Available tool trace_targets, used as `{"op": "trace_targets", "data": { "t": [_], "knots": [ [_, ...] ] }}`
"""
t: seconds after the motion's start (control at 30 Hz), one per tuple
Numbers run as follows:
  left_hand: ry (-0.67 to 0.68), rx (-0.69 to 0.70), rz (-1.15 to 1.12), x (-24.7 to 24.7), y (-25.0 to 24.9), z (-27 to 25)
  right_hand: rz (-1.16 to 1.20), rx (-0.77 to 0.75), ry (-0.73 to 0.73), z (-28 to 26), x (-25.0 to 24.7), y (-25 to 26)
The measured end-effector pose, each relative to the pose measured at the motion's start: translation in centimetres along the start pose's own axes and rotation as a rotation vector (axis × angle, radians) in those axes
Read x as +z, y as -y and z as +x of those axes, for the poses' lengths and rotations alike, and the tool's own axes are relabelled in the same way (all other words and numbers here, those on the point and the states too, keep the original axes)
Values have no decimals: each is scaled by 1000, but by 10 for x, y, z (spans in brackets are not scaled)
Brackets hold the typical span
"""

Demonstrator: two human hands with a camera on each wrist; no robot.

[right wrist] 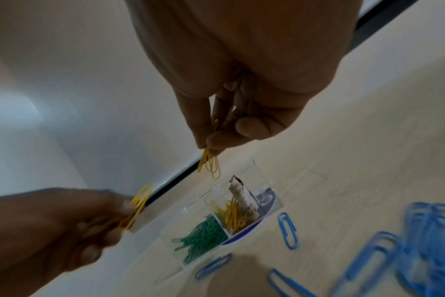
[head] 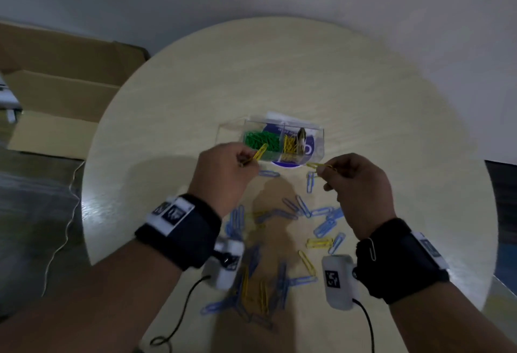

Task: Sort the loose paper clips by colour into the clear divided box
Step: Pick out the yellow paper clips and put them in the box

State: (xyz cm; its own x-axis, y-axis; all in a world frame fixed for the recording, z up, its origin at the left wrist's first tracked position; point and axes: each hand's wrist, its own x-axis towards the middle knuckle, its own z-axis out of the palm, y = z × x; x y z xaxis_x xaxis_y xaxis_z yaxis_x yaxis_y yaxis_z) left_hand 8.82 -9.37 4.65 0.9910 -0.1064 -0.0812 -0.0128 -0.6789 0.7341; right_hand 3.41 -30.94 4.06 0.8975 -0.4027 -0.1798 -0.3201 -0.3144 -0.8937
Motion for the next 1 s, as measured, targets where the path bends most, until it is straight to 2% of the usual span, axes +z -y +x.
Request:
{"op": "trace_targets", "data": {
  "t": [0.2,0.33,0.47,0.63,0.7,0.8,0.87,0.93,1.0],
  "knots": [
    [-58,-11,-41,47,-34,51,2,8,-80,21,3,5],
    [2,35,39,64,-39,57,-33,5,-110,34,5,5],
    [-41,87,78,62,-35,54,-151,-47,-113,47,13,9],
    [19,-6,-147,45,-35,52,-289,-170,-110,54,30,21],
    [-12,-68,-266,37,-32,47,-388,-202,-25,52,35,23],
    [-63,-127,-379,24,-21,32,-513,-358,57,44,36,18],
    [-87,-88,-308,13,-5,20,-475,-387,14,33,26,11],
    [-68,-5,-138,4,16,3,-456,-335,-16,18,9,-2],
    [25,118,35,-1,38,-20,-513,-324,-18,-2,-5,-20]
  ]
}}
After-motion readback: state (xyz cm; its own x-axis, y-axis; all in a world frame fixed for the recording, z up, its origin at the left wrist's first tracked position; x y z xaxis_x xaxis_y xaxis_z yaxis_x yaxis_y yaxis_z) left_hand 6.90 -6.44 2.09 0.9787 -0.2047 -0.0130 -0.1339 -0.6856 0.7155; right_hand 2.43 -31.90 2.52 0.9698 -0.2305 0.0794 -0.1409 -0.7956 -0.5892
